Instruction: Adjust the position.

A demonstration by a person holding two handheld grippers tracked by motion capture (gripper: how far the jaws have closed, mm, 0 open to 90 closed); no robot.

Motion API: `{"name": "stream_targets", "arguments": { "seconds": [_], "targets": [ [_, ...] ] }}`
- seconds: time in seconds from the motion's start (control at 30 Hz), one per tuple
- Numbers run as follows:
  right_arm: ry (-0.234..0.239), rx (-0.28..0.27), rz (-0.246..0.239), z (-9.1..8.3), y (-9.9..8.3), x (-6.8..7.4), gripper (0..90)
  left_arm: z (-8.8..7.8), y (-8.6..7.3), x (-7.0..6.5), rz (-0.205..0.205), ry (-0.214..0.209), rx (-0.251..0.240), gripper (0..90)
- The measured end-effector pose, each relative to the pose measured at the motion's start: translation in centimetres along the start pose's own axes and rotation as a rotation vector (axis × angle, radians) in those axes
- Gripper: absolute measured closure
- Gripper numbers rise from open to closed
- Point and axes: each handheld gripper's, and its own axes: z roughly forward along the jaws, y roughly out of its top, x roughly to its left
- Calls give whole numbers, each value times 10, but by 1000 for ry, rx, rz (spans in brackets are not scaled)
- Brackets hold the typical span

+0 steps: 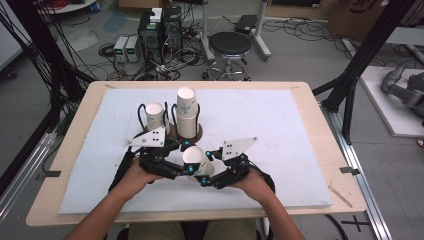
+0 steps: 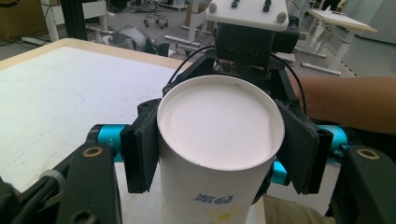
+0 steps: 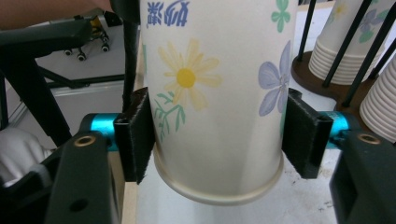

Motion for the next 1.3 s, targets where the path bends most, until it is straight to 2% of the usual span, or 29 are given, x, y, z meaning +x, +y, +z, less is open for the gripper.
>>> {"name": "stream_targets", "arguments": {
  "seconds": [0.13,0.2,0.23,0.43,0.6,0.87,1.1,1.3],
  "targets": [
    [8,13,-1,1,0,0,355,1,-2,-2,19,15,5,332],
    [8,20,1,0,0,-1,357,2,-2,-2,3,41,6,189],
    [9,22,0,0,0,-1,357,2,-2,-1,-5,43,2,161],
    [-12,42,-3,-3,1,-3,363,-5,-1,0,-4,47,7,161],
    [-25,93,-29,-6,6,-4,365,-11,1,0,-2,56,23,161],
    [-25,213,-65,-7,14,-6,365,-17,2,2,11,59,71,161],
    [-16,285,-94,-7,23,-6,364,-16,3,3,20,49,115,161],
    [-15,371,-142,-5,34,-6,364,-13,4,2,25,39,145,161]
  ]
}}
